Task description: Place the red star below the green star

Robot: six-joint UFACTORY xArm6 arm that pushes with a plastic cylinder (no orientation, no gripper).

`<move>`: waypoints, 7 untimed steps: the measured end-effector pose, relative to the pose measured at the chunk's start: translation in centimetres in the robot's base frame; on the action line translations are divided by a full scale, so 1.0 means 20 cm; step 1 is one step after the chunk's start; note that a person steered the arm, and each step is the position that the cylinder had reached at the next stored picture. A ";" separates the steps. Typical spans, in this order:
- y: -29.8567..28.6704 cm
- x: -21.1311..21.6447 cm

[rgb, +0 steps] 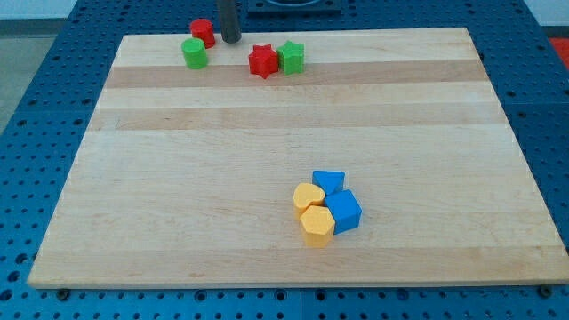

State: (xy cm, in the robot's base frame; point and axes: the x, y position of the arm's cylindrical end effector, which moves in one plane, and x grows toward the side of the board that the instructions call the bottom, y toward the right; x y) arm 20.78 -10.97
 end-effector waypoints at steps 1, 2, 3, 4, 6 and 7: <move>0.01 0.11; 0.15 0.17; 0.31 0.35; 0.38 0.60; 0.02 0.73; -0.56 0.73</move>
State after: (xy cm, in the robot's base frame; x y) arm 35.28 -22.22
